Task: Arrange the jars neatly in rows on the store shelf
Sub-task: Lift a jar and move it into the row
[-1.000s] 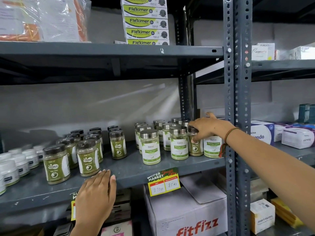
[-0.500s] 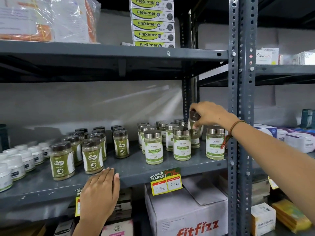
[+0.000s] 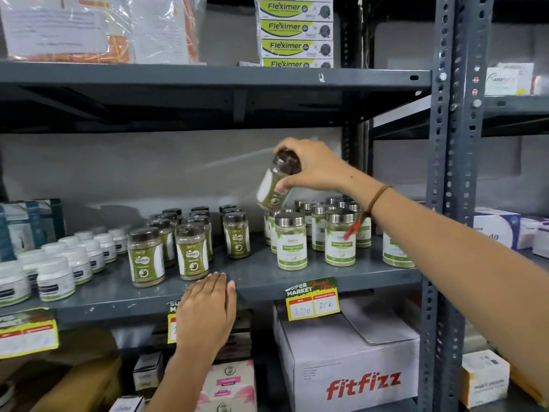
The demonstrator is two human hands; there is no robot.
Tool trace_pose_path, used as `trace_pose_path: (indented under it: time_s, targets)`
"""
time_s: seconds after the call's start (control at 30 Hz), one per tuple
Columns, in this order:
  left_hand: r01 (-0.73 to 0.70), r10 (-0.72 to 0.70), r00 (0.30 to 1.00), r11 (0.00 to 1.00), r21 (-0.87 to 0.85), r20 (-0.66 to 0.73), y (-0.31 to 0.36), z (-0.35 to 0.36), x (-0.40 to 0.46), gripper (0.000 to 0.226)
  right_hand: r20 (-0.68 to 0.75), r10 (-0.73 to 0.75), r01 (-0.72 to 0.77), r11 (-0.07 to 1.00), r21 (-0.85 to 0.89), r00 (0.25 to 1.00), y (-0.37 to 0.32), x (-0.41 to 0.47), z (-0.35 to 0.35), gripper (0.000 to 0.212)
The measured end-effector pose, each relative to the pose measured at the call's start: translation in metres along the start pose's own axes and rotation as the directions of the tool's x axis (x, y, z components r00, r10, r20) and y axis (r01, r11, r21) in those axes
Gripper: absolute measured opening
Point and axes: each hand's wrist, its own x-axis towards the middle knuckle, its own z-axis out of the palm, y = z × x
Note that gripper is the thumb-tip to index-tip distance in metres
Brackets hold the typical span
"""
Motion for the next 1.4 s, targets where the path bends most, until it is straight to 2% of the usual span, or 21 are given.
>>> trace_pose_path:
  time_s: [0.13,0.27,0.37,0.7,0.9,1.13,1.3,1.4]
  targets:
    - [-0.002,0.002,1.0,1.0,-0.012,-0.002,-0.001,0.001,0.001,0.047,0.134,-0.069,0.056,0.994,0.098,0.989,-0.031,0.01,0.039,0.072]
    - [-0.009,0.009,1.0,1.0,-0.02,-0.016,-0.002,0.002,0.002,0.047,0.322,-0.069,0.054,0.997,0.053,0.944,-0.041,0.018,0.078,0.072]
    - [-0.015,0.015,0.999,1.0,-0.022,-0.037,-0.003,0.004,0.001,0.045,0.404,-0.058,0.05,0.998,0.03,0.913,-0.039,0.022,0.099,0.074]
    - [-0.019,0.019,0.999,1.0,0.009,-0.046,-0.005,0.006,0.001,0.044,0.502,-0.069,0.046,0.997,0.058,0.862,-0.038,0.035,0.119,0.077]
    - [-0.03,0.031,0.998,0.999,0.022,-0.05,-0.005,0.006,0.001,0.047,0.534,-0.04,-0.009,0.996,0.088,0.845,-0.037,0.035,0.121,0.076]
    - [-0.018,0.019,0.999,0.999,0.045,-0.026,-0.003,0.003,0.002,0.048,0.515,-0.03,0.006,0.999,0.049,0.856,-0.039,0.024,0.115,0.087]
    - [-0.016,0.016,1.0,0.999,0.049,0.012,0.0,-0.001,0.001,0.048,0.34,-0.048,0.012,0.994,0.107,0.939,-0.032,0.001,0.089,0.074]
    - [-0.005,0.003,0.999,0.998,0.055,0.032,0.001,-0.004,0.001,0.049,0.163,-0.033,0.013,0.992,0.122,0.986,-0.021,-0.017,0.07,0.063]
